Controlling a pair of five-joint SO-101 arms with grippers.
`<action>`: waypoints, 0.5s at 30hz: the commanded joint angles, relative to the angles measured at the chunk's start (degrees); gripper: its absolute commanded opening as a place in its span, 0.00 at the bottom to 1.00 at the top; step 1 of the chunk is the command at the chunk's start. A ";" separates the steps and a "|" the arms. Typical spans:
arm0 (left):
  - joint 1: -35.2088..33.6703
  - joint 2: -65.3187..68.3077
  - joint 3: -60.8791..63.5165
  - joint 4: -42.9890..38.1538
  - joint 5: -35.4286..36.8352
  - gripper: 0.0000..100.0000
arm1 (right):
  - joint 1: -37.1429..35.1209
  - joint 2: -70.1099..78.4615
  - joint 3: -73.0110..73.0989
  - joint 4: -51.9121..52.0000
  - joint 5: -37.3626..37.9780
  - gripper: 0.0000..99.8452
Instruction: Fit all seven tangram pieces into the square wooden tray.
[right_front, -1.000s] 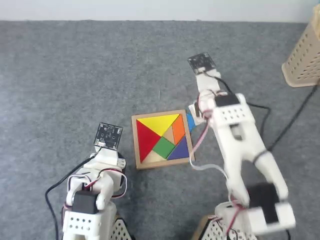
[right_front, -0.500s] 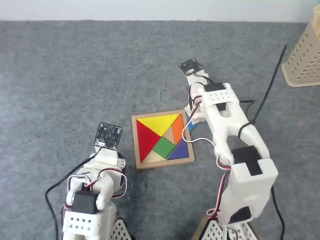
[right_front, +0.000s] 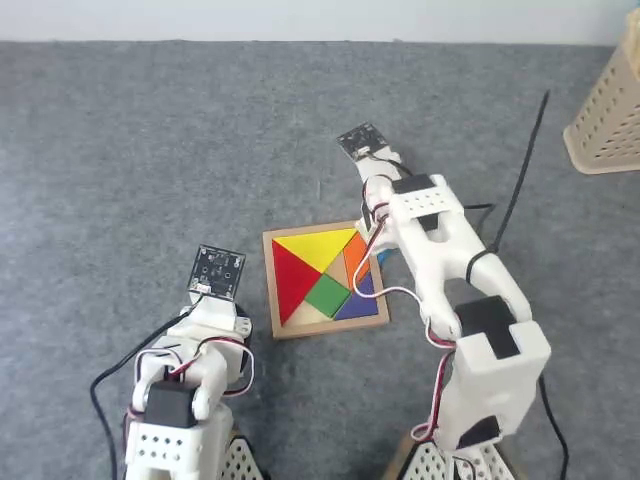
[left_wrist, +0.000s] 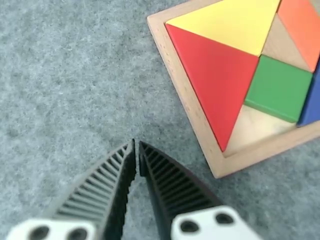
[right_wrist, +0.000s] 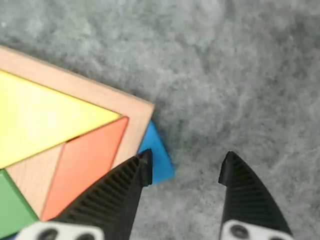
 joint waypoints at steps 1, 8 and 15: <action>-0.09 -1.14 -1.10 0.35 0.35 0.01 | -1.19 -2.86 0.35 -1.10 0.62 0.24; -0.09 -1.14 -1.10 0.35 0.35 0.01 | 2.15 -2.86 2.20 0.84 0.70 0.24; -0.09 -1.14 -1.10 0.35 0.35 0.01 | 7.60 -2.86 3.34 1.45 0.62 0.19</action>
